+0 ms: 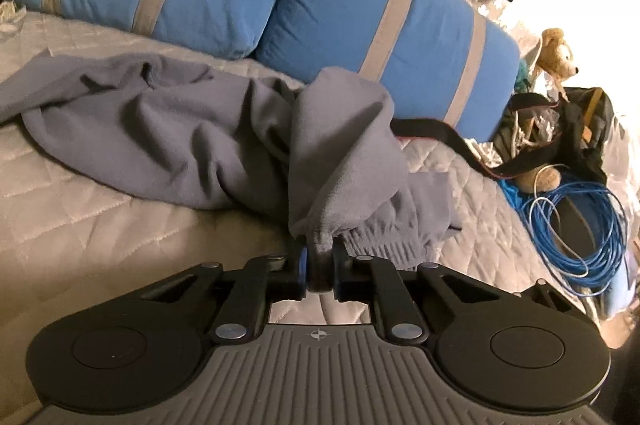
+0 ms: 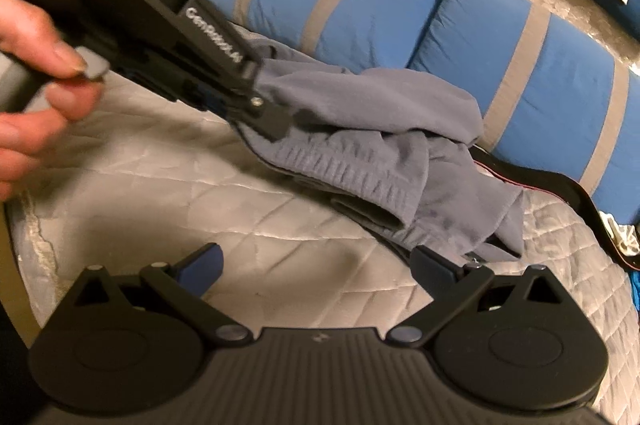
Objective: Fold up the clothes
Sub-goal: 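Grasp the sweatpants waistband with the left tool while the right tool holds the cuff, then lift the sweatpants with both tools and shake them out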
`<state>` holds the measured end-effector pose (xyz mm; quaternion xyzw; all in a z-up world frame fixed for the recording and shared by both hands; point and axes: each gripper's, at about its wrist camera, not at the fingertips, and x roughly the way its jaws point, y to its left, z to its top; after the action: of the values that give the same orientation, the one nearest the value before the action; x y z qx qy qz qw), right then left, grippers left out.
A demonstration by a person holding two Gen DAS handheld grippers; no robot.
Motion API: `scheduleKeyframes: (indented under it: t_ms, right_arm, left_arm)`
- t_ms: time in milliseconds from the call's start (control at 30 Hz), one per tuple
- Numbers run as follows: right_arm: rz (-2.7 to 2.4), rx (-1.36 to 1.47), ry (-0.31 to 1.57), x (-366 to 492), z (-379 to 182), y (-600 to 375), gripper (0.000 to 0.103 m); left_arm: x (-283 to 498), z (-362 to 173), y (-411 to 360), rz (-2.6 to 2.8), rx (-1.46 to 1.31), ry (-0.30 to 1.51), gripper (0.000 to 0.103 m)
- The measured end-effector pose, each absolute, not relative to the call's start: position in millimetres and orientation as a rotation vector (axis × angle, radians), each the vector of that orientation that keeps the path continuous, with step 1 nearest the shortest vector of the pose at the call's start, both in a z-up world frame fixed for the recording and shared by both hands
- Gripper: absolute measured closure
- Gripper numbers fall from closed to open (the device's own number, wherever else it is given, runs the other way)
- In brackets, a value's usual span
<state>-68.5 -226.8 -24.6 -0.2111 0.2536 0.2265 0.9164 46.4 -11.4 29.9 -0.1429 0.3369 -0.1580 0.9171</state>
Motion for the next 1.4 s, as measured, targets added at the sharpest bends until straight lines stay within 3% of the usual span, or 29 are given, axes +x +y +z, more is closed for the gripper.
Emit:
scheduleKeyframes:
  t_ms: [433,800,967,1067,1133,1200,1267,1400]
  right_arm:
    - [0.295,-0.595,0.398,-58,-44,-227,0.000]
    - [0.234,-0.675,0.289,-59,-56,-208,0.000]
    - [0.128,-0.719,0.242,-69,-57,-206,0.002]
    - [0.077,-0.691,0.247,-79,-50,-215,0.025]
    - [0.065,-0.648,0.247,-88,-44,-224,0.047]
    - [0.054,-0.623,0.231,-95,-38,-230,0.059]
    - [0.036,-0.627,0.188,-105,-33,-231,0.062]
    - [0.032,-0.662,0.120,-124,-29,-225,0.058]
  left_arm:
    - [50,119,-12,-0.431,-0.440,0.566,0.094]
    - [48,230,-55,-0.473,-0.409,0.444,0.094]
    - [38,257,-63,-0.453,-0.410,0.422,0.094]
    - [32,264,-65,-0.449,-0.411,0.415,0.094]
    - [29,267,-64,-0.452,-0.413,0.412,0.094]
    - [27,269,-63,-0.454,-0.419,0.412,0.094]
    - [26,271,-61,-0.456,-0.426,0.411,0.094]
    - [25,271,-57,-0.459,-0.454,0.415,0.094]
